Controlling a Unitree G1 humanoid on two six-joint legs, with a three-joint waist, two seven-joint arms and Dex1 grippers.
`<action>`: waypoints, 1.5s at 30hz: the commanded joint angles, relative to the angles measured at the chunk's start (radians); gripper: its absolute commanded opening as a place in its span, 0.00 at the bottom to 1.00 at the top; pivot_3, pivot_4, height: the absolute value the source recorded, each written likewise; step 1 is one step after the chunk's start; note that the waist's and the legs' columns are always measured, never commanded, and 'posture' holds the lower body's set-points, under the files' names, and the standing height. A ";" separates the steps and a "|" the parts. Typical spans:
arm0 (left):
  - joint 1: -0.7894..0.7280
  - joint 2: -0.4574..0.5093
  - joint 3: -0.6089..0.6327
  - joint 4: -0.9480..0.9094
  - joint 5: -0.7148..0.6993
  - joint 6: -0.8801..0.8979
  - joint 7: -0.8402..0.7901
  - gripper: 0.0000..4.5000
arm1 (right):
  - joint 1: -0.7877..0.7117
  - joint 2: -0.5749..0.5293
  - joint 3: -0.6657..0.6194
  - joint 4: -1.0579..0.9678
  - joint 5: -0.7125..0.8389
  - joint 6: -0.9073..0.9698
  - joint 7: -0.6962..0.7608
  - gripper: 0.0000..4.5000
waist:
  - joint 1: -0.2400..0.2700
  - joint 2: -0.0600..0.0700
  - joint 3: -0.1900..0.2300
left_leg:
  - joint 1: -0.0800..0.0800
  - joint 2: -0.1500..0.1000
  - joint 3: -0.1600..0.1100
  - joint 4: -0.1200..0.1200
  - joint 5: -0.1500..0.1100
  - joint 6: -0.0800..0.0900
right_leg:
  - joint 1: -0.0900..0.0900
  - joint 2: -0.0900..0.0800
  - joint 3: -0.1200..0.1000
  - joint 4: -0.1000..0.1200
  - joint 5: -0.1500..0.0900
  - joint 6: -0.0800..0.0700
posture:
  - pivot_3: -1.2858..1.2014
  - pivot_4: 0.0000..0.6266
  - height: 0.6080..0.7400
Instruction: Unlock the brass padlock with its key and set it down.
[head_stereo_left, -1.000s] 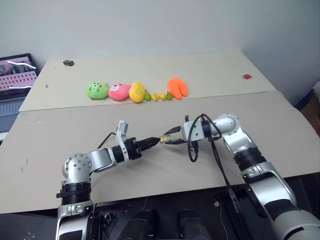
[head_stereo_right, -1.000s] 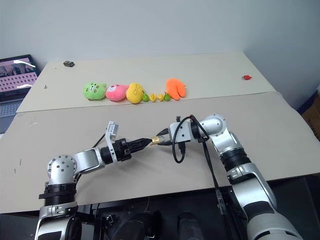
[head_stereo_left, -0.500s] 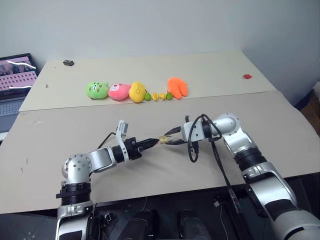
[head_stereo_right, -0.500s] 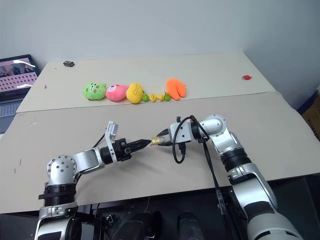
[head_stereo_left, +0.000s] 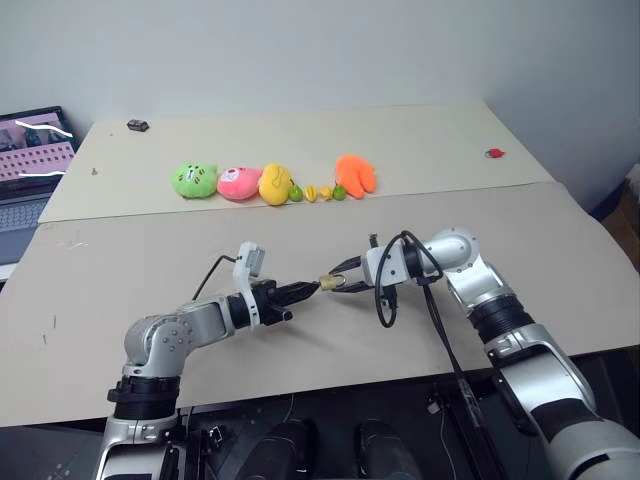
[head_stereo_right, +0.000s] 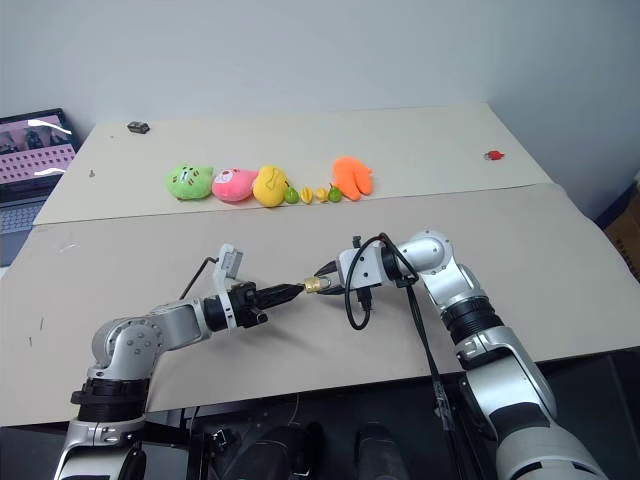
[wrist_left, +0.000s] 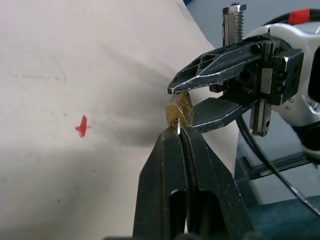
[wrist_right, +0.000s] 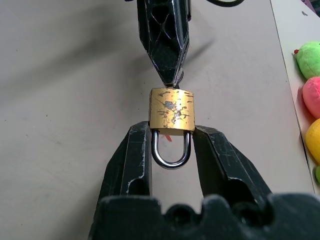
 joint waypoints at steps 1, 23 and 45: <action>0.024 0.029 -0.033 -0.040 0.106 -0.129 -0.047 0.01 | -0.022 -0.003 -0.021 -0.028 0.022 -0.028 -0.005 0.21 | 0.000 0.000 0.000 | 0.000 0.000 0.000 0.000 0.000 0.000 | 0.000 0.000 0.000 0.000 0.000 0.000 | 0.52 0.24 1.00; 0.062 0.003 -0.062 -0.039 0.236 -0.316 -0.163 0.01 | -0.013 -0.009 -0.018 -0.042 0.027 -0.022 -0.008 0.21 | 0.000 0.000 0.000 | 0.000 0.000 0.000 -0.001 0.000 0.000 | 0.000 0.000 -0.001 -0.001 0.000 0.000 | 0.52 0.24 1.00; -0.006 -0.063 0.286 0.087 -0.356 0.221 0.173 0.47 | 0.001 -0.016 -0.012 -0.049 0.018 -0.033 -0.012 0.21 | -0.003 0.000 0.000 | 0.000 0.000 0.000 0.001 0.000 0.000 | 0.000 0.000 -0.001 0.001 0.000 0.000 | 0.52 0.24 1.00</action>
